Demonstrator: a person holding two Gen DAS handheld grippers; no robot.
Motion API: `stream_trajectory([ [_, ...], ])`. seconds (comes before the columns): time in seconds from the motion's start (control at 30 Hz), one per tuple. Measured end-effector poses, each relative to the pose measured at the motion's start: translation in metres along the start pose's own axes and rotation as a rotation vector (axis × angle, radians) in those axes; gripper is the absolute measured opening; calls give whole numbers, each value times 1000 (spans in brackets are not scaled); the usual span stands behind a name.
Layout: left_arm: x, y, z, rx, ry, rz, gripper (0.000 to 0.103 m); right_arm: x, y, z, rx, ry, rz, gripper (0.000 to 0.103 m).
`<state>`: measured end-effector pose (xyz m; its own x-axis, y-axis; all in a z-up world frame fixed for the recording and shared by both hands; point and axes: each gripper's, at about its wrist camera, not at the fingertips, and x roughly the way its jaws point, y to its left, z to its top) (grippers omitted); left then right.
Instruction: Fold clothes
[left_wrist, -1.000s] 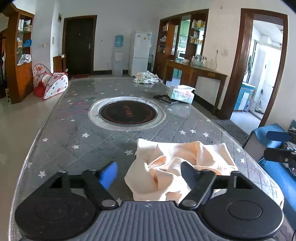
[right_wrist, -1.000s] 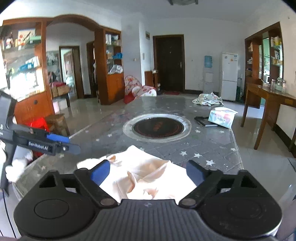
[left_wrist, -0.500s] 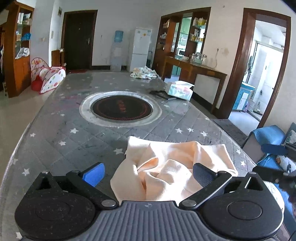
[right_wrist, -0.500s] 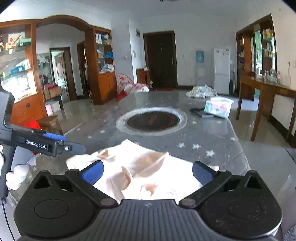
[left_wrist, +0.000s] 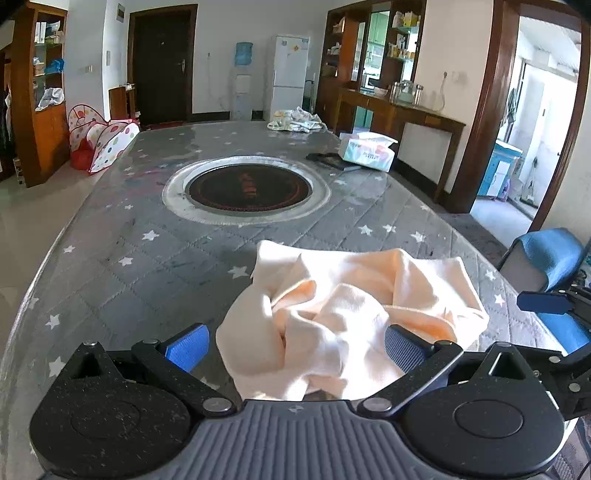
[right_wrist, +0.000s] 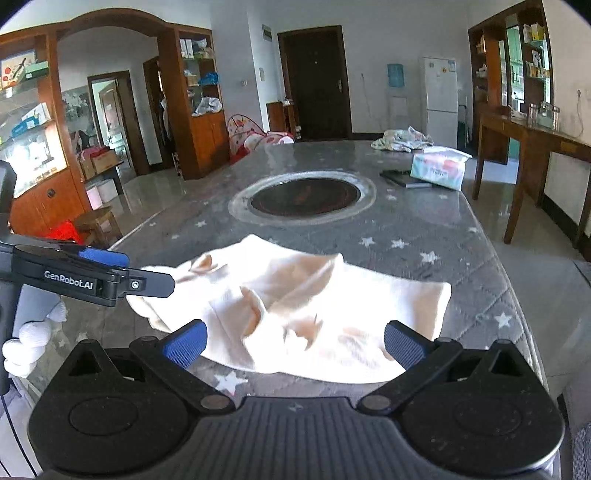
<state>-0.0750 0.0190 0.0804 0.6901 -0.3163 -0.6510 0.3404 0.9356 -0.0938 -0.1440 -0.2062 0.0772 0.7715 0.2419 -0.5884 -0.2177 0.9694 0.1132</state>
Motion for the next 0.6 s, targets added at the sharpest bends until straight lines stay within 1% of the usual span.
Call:
stream_trajectory([
  [0.3, -12, -4, -12, 15, 10, 31, 103, 0, 6, -10, -1, 36, -4, 103],
  [0.6, -19, -7, -25, 35, 21, 58, 103, -3, 15, -14, -10, 54, 5, 103],
])
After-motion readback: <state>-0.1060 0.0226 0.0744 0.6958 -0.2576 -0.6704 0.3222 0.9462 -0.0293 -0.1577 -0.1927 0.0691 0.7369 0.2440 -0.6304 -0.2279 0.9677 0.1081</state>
